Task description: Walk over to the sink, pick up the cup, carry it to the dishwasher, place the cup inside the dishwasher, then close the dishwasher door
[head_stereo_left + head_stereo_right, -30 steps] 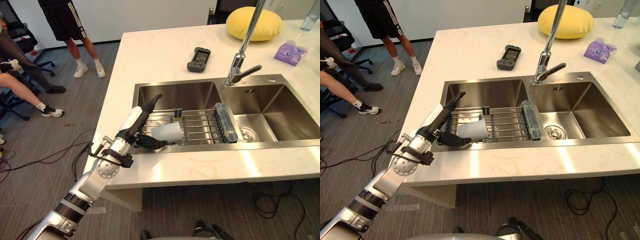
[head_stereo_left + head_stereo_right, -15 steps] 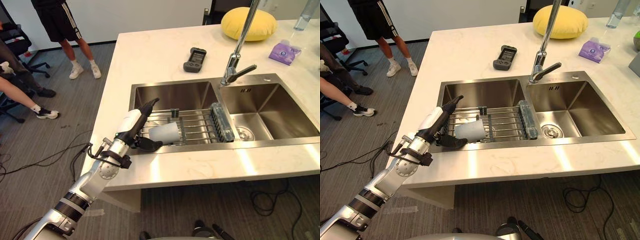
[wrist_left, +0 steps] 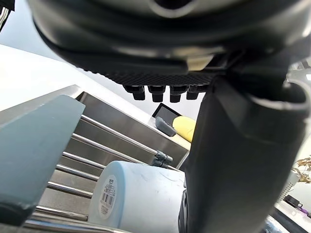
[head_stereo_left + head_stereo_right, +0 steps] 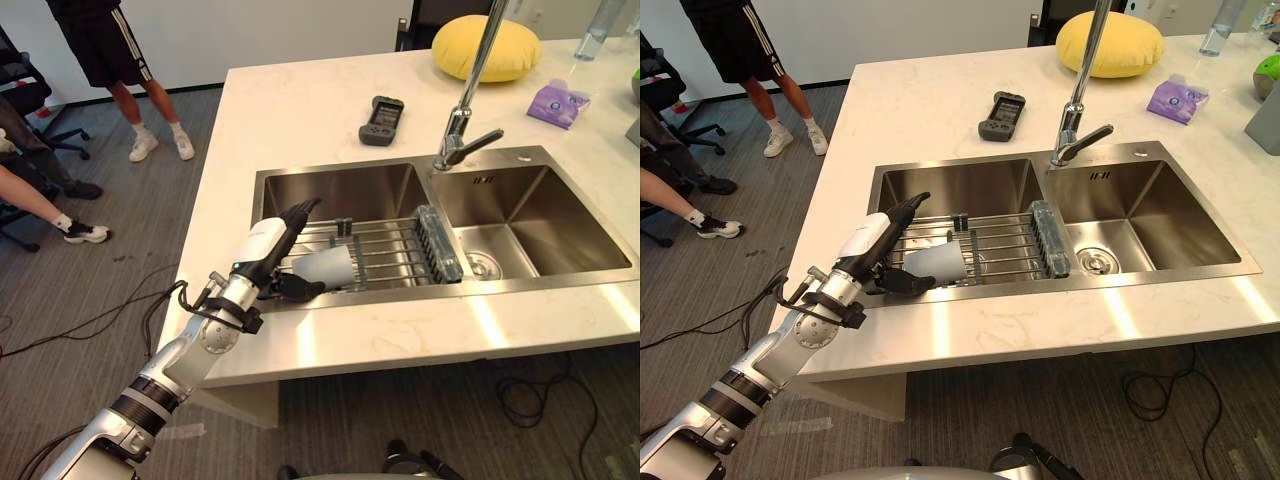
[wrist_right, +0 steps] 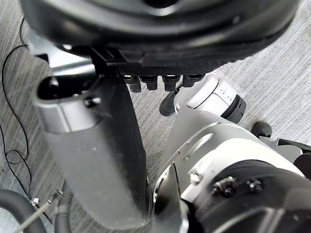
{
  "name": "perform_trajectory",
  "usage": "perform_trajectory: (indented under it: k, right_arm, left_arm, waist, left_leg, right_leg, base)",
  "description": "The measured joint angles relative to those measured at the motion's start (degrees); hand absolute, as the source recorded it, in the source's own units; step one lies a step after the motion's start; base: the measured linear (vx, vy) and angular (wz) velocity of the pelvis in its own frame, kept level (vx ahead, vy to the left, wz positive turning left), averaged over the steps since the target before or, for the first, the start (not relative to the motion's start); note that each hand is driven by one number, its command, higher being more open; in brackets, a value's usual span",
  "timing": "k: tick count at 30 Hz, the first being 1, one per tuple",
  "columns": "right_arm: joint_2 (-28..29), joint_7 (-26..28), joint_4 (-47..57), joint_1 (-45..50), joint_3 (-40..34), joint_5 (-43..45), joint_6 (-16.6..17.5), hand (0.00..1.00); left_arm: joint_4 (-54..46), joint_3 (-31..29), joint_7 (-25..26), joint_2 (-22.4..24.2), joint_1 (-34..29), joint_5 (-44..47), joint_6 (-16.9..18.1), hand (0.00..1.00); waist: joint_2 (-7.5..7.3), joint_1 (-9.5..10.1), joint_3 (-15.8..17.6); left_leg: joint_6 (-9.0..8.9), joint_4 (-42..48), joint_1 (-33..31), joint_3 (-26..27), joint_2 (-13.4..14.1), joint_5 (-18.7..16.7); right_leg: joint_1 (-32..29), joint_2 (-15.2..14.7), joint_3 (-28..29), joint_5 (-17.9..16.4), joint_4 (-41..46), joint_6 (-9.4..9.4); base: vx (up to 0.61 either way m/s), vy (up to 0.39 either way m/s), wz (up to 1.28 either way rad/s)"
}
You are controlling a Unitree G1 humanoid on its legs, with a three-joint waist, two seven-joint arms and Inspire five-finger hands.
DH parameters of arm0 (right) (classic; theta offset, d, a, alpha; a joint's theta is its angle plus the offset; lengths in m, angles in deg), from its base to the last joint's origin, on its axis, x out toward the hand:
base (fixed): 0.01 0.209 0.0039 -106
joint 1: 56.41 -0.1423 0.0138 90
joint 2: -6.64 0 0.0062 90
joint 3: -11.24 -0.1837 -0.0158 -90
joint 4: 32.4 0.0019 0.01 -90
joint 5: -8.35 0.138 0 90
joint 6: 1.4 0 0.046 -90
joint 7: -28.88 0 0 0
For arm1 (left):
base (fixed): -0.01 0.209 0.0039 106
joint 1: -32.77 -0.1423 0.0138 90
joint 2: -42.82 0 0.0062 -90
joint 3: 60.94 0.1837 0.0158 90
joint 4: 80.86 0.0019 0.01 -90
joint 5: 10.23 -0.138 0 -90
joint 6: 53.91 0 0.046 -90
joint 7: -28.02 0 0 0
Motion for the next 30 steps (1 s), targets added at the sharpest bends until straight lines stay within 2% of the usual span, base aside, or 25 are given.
perform_trajectory:
  k: [3,13,19,26,30]
  right_arm:
    - [-0.13,0.01,0.12,0.02,0.88,1.34,-0.02,1.0]
    - [-0.74,-0.14,0.53,0.04,2.6,1.37,-0.65,1.0]
    - [-0.9,-0.2,1.53,0.23,3.24,1.49,-1.42,1.0]
    - [-1.6,-0.2,1.6,0.66,3.23,1.52,-2.37,1.0]
    - [-1.76,-0.21,2.0,0.65,3.23,1.51,-3.0,1.0]
  left_arm:
    - [0.0,0.28,-1.28,-0.23,0.63,-0.11,0.33,1.0]
    - [0.45,4.75,-12.97,-4.13,5.44,4.23,-0.06,1.0]
    - [0.77,7.09,-19.3,-6.41,8.48,9.51,-2.82,1.0]
    - [1.76,9.13,-26.86,-7.58,11.6,20.6,-9.44,1.0]
    - [1.82,9.41,-29.3,-8.22,12.55,23.29,-11.45,1.0]
  waist:
    - [0.02,-0.01,-0.02]
    - [0.37,-0.64,-0.7]
    - [0.74,-1.44,-1.07]
    - [0.99,-1.74,-1.2]
    - [1.02,-2.22,-1.19]
  left_leg:
    - [-0.01,0.0,0.0,0.03,-0.01,-0.02]
    - [-0.01,0.0,0.01,0.03,-0.04,-0.03]
    - [-0.01,0.0,0.04,0.11,-0.06,-0.03]
    - [-0.08,0.0,0.25,0.47,-0.06,-0.18]
    - [-0.11,0.0,0.3,0.57,-0.06,-0.23]
  right_leg:
    - [0.01,0.0,0.0,0.01,-0.04,0.0]
    - [0.02,-0.01,-0.01,0.01,-0.05,-0.01]
    - [0.03,-0.04,0.04,0.01,-0.06,-0.01]
    - [0.03,-0.04,0.34,0.01,-0.07,-0.01]
    - [0.03,-0.03,0.44,0.01,-0.08,-0.01]
  base:
    - [0.0,0.0,0.0]
    - [0.0,0.0,0.0]
    - [0.0,0.0,0.0]
    - [0.0,0.0,-0.02]
    - [0.0,0.0,0.0]
